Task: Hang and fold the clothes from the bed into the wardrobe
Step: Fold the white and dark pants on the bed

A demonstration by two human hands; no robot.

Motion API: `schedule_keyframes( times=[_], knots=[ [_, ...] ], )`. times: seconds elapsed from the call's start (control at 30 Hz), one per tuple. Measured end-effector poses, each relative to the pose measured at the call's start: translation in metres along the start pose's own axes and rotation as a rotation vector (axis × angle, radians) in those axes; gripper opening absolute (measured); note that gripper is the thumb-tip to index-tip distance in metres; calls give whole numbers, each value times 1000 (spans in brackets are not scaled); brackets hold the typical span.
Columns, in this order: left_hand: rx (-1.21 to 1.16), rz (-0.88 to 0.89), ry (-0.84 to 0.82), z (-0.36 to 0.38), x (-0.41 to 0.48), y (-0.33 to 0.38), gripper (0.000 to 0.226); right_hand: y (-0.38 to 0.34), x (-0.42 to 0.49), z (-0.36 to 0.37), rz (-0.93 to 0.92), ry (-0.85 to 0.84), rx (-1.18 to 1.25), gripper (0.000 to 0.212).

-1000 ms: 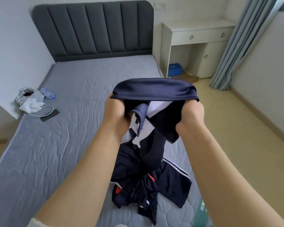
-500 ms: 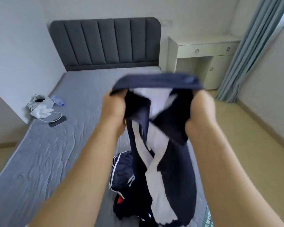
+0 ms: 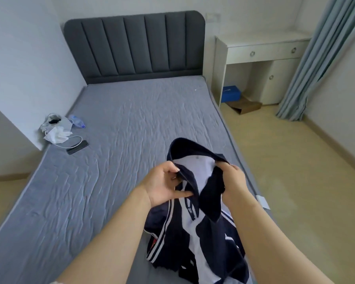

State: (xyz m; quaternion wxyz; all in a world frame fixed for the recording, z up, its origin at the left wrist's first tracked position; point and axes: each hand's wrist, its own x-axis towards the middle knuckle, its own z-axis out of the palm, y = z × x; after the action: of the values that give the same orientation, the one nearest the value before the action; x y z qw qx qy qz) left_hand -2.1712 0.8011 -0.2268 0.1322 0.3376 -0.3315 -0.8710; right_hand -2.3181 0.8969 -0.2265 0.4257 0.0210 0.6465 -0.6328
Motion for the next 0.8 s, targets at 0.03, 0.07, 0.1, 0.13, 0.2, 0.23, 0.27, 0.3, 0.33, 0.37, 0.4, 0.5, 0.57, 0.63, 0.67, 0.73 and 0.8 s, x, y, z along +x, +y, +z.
schedule_keyframes(
  times=[0.03, 0.07, 0.1, 0.13, 0.2, 0.23, 0.27, 0.3, 0.33, 0.37, 0.4, 0.5, 0.57, 0.63, 0.67, 0.73, 0.8],
  knots=[
    [45, 9, -90, 7, -2, 3, 21, -6, 0, 3, -26, -38, 43, 27],
    [130, 24, -135, 12, -2, 3, 26, -11, -1, 5, -33, -87, 102, 30],
    [236, 56, -118, 16, -1, 0, 29, -14, -2, 7, -28, -147, 179, 31],
    [362, 113, -31, 19, 2, -2, 30, -15, -3, 6, -12, -210, 275, 29],
    [708, 277, 243, 21, 6, -7, 23, -13, -6, 5, 17, -307, 445, 25],
    [920, 340, 362, 20, 8, -7, 16, -10, -8, 4, 5, -332, 446, 24],
    [1104, 374, 457, 19, 9, -8, 11, -4, -10, 4, -20, -356, 402, 27],
    [1227, 405, 523, 18, 9, -9, 9, 2, -11, 4, -55, -395, 333, 33],
    [1268, 443, 549, 17, 10, -11, 11, 8, -12, 4, -89, -435, 258, 40],
    [1255, 476, 544, 16, 10, -13, 11, 13, -12, 3, -123, -471, 176, 43],
    [1199, 501, 511, 14, 11, -15, 10, 17, -11, 1, -159, -501, 97, 45],
    [784, 456, 295, 11, 10, -18, 10, 22, -5, -3, -194, -569, 11, 44],
    [509, 350, 125, 10, 6, -18, 11, 26, -4, -3, -154, -604, 0, 41],
    [447, 330, 55, 7, 5, -18, 16, 30, -5, -1, -127, -632, -97, 34],
    [447, 343, 63, 7, 4, -17, 16, 30, -6, 1, -125, -624, -153, 27],
    [488, 406, 142, 4, 4, -16, 12, 28, -5, 3, -152, -520, -215, 14],
    [560, 505, 222, 2, 3, -18, 11, 24, -1, 5, -220, -364, -197, 10]
  ],
)
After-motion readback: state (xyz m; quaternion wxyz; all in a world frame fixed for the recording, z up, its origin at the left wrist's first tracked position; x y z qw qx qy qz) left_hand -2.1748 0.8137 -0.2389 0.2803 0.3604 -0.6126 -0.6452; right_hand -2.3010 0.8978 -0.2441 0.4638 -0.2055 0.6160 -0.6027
